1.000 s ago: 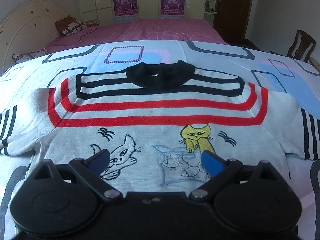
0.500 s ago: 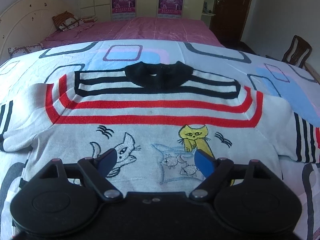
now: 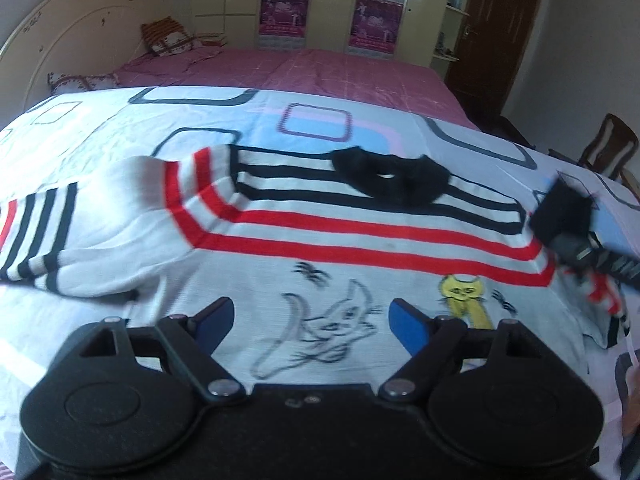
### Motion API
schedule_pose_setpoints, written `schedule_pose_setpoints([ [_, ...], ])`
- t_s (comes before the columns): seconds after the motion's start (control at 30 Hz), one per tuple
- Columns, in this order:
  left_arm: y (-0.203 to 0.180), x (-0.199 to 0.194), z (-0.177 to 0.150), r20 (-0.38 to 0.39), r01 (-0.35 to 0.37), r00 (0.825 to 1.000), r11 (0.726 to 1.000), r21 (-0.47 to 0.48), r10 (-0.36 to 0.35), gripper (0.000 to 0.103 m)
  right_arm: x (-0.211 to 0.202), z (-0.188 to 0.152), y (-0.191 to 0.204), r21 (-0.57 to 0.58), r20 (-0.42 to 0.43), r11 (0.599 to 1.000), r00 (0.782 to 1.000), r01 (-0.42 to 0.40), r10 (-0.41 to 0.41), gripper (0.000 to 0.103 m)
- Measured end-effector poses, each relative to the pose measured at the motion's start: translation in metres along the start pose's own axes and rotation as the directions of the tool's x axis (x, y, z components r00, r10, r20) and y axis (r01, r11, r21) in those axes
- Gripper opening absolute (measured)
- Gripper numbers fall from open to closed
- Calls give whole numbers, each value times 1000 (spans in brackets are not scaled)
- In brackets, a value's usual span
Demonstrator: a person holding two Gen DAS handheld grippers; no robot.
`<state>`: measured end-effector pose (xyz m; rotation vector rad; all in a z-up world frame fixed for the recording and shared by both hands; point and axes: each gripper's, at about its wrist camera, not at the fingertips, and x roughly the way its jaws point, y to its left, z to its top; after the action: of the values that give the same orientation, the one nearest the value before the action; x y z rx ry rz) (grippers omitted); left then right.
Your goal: Fold small clothes
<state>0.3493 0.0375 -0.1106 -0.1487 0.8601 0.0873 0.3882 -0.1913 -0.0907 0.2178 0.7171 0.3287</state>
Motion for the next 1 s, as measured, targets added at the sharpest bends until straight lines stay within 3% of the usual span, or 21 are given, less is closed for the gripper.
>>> schedule_pose_setpoints([
  [0.13,15,3,3,-8,20,1000,1000,-5,-20,85,30,-15,20,5,-121,1000,992,-19,19,12],
  [0.17,17,4,4,-14,39,999,999,-10,-39,85,27,-19,16,11,-134,1000,991,-21,22,31],
  [0.2,19,5,5,-21,64,998,998,-18,-64,87,25,-21,17,19,-130,999,991,-32,35,60],
  [0.23,20,7,5,-28,94,995,995,-27,-95,89,19,-22,18,20,-111,999,993,-35,37,69],
  [0.27,20,9,6,-33,125,991,991,-36,-127,91,11,-22,20,6,-81,999,996,-33,34,72],
  [0.37,14,16,6,-64,215,974,975,-62,-219,93,-6,-17,13,-24,-31,1000,999,-7,6,72],
  [0.43,4,27,6,-100,279,953,957,-84,-286,92,-22,-16,5,-31,-6,999,999,37,-37,72],
  [0.57,-21,48,4,-150,401,896,907,-130,-417,87,-51,-22,-22,-41,3,987,988,153,-153,72],
  [0.7,-47,72,-1,-200,458,854,876,-151,-480,61,-69,-39,-50,-23,-12,968,968,252,-252,72],
  [0.73,-50,77,-2,-203,464,849,872,-154,-487,55,-71,-42,-57,-11,-19,963,963,268,-268,72],
  [0.87,-58,89,-5,-188,453,861,880,-139,-473,40,-75,-53,-78,41,-47,950,951,309,-307,72],
  [0.93,-58,91,-4,-182,456,862,881,-128,-473,19,-74,-57,-85,46,-58,945,945,324,-321,72],
  [1.0,-57,93,-2,-176,463,860,877,-126,-479,16,-70,-59,-89,51,-66,943,943,329,-326,72],
])
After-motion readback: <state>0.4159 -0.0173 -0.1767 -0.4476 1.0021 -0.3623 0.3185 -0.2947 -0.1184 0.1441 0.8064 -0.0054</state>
